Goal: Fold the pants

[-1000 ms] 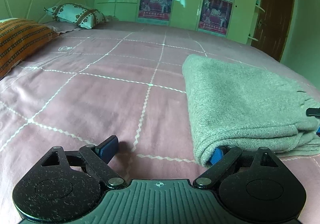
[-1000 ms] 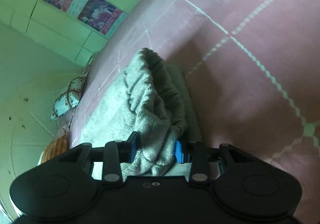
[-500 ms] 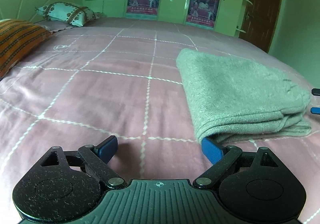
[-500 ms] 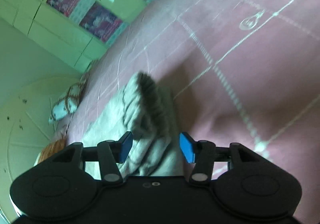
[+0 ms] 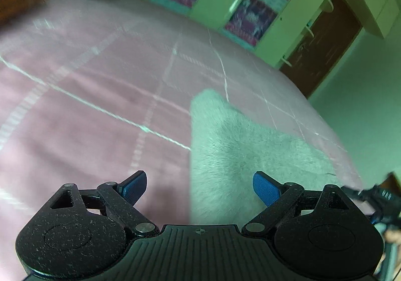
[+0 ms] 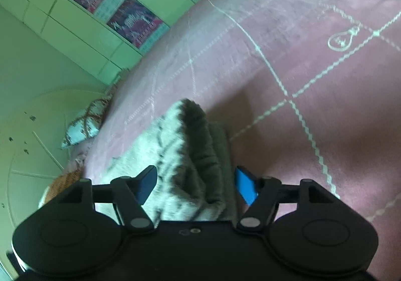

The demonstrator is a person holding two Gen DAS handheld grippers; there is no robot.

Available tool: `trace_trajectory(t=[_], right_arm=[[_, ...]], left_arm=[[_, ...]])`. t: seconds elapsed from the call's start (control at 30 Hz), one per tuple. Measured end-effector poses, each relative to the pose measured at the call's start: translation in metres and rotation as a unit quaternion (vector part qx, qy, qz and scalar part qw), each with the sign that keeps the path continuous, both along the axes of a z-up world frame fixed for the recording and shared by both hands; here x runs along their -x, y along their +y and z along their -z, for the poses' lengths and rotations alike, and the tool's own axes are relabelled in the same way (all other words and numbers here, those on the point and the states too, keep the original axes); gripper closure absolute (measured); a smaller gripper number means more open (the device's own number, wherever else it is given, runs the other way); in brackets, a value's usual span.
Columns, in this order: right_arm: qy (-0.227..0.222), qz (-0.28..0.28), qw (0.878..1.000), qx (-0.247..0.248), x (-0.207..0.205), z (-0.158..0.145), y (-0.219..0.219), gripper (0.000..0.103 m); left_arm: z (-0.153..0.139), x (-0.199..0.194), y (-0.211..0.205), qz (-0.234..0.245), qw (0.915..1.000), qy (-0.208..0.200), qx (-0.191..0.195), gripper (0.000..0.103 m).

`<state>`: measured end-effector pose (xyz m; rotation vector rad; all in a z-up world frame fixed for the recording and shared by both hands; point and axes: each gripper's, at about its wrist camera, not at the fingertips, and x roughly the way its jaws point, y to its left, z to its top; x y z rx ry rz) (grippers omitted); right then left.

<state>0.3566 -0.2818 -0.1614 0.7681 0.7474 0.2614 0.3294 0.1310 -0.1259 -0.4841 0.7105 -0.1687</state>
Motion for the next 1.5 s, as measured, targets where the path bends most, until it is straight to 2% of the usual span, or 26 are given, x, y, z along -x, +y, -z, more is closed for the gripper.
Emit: trace_trajectory(t=[0.07,0.13,0.23,0.4,0.5,0.57,0.67,0.73,0.8,0.83,0.87,0.9,0.93,1.0,1.07,1.13,1.2,1.23,1.3,1.4,1.5], right_arm=[[0.005,-0.013,1.0,-0.014,-0.005,0.008,0.0,0.042],[0.009,-0.024,1.0,-0.016,-0.011,0.016,0.0,0.04],[0.006,-0.041,0.998,-0.04,-0.017,0.024,-0.005,0.036],[-0.006,-0.063,0.996,-0.063,-0.024,0.027,-0.007,0.033],[-0.003,-0.063,0.991,-0.12,-0.027,0.035,-0.015,0.033],[-0.001,-0.061,0.989,-0.138,-0.028,0.038,-0.02,0.033],[0.004,-0.079,0.992,-0.099,-0.035,0.034,-0.011,0.033],[0.007,-0.087,0.993,-0.08,-0.039,0.029,-0.002,0.028],[0.015,-0.095,0.994,-0.059,-0.043,0.025,0.005,0.027],[0.018,-0.1,0.994,-0.048,-0.045,0.023,0.008,0.027],[0.021,-0.105,0.993,-0.041,-0.045,0.02,0.01,0.028],[0.025,-0.107,0.993,-0.042,-0.045,0.019,0.01,0.036],[0.029,-0.107,0.993,-0.045,-0.045,0.019,0.009,0.039],[0.031,-0.108,0.992,-0.054,-0.045,0.022,0.005,0.04],[0.032,-0.11,0.992,-0.054,-0.045,0.023,0.003,0.042],[0.034,-0.113,0.993,-0.03,-0.049,0.021,0.008,0.041],[0.04,-0.119,0.992,-0.001,-0.051,0.014,0.019,0.038],[0.042,-0.116,0.992,0.017,-0.052,0.008,0.025,0.053],[0.027,-0.124,0.991,0.033,-0.047,-0.002,0.032,0.061],[0.011,-0.12,0.992,0.023,-0.042,-0.012,0.034,0.062],[-0.009,-0.131,0.991,0.028,-0.036,-0.025,0.036,0.064]], left_arm=[[0.016,-0.018,-0.004,0.011,0.9984,0.026,0.048,0.012],[0.033,-0.032,-0.002,0.017,0.9922,0.042,0.116,0.012],[0.042,-0.045,0.001,0.021,0.9856,0.05,0.16,0.011],[0.045,-0.066,-0.007,0.04,0.9853,0.065,0.153,0.012],[0.048,-0.077,-0.007,0.044,0.9826,0.073,0.165,0.012],[0.047,-0.081,-0.012,0.05,0.9846,0.073,0.151,0.012],[0.039,-0.083,-0.031,0.061,0.9919,0.065,0.091,0.012],[0.035,-0.084,-0.04,0.078,0.9929,0.064,0.064,0.018],[0.033,-0.084,-0.038,0.07,0.9922,0.07,0.076,0.032],[0.033,-0.084,-0.034,0.063,0.991,0.072,0.094,0.035],[0.036,-0.082,-0.03,0.058,0.9895,0.072,0.111,0.037],[0.039,-0.08,-0.025,0.054,0.9881,0.072,0.125,0.038],[0.042,-0.08,-0.021,0.046,0.986,0.072,0.143,0.038],[0.05,-0.082,-0.017,0.03,0.9791,0.074,0.187,0.038],[0.05,-0.087,-0.024,0.038,0.9823,0.076,0.167,0.039],[0.047,-0.092,-0.032,0.043,0.987,0.084,0.13,0.051],[0.046,-0.092,-0.032,0.036,0.9864,0.088,0.134,0.061],[0.045,-0.092,-0.033,0.035,0.9859,0.085,0.14,0.064],[0.042,-0.083,-0.034,0.033,0.9856,0.071,0.15,0.071],[0.036,-0.075,-0.036,0.029,0.9857,0.053,0.157,0.075],[0.023,-0.065,-0.039,0.03,0.9883,0.034,0.145,0.076]])
